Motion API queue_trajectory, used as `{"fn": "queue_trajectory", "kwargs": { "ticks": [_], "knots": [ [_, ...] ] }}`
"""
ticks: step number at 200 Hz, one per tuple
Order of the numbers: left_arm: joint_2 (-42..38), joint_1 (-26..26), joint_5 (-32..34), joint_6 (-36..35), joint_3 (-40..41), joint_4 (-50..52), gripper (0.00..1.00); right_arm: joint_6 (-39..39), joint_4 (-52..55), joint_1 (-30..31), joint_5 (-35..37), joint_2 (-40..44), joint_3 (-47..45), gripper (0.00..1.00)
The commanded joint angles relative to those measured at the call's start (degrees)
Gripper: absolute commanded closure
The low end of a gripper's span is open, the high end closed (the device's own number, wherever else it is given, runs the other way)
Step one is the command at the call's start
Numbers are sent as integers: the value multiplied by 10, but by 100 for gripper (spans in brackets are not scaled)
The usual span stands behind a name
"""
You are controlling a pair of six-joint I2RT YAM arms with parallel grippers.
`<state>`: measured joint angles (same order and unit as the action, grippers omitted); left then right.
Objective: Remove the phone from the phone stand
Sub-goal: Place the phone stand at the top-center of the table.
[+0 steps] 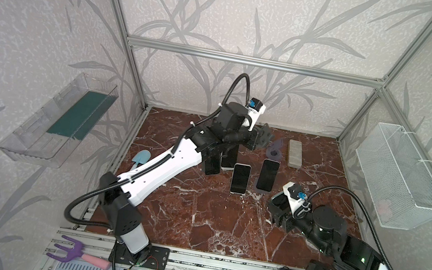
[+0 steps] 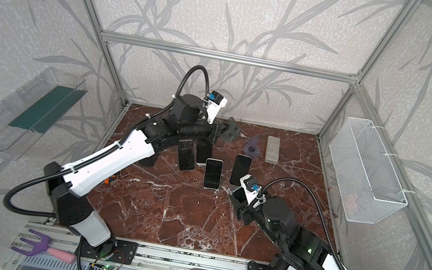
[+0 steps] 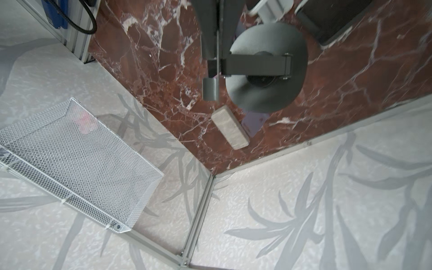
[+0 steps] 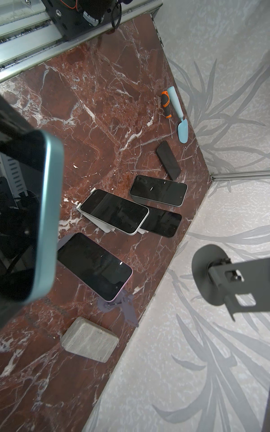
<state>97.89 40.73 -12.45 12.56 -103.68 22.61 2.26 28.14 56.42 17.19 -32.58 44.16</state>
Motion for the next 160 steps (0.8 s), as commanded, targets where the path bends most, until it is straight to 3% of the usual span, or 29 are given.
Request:
{"fn": "queue_trajectory", "kwargs": {
  "ticks": [1,28,66,84,124,160],
  "knots": [
    [67,-1,9,-62,-99,20,100,21,10,0,19,26,-2,39],
    [183,-19,35,-90,-261,85,100,25,11,0,17,33,-8,39],
    [356,-60,18,-57,-484,154,100,20,6,0,10,22,-8,39],
    [370,-74,8,-35,-443,113,100,19,3,0,12,23,-10,39],
    [416,-71,-23,-41,-452,121,100,25,-1,0,8,25,-14,40],
    [451,-71,-8,-37,-449,121,100,27,-3,0,9,26,-20,40]
  ]
}}
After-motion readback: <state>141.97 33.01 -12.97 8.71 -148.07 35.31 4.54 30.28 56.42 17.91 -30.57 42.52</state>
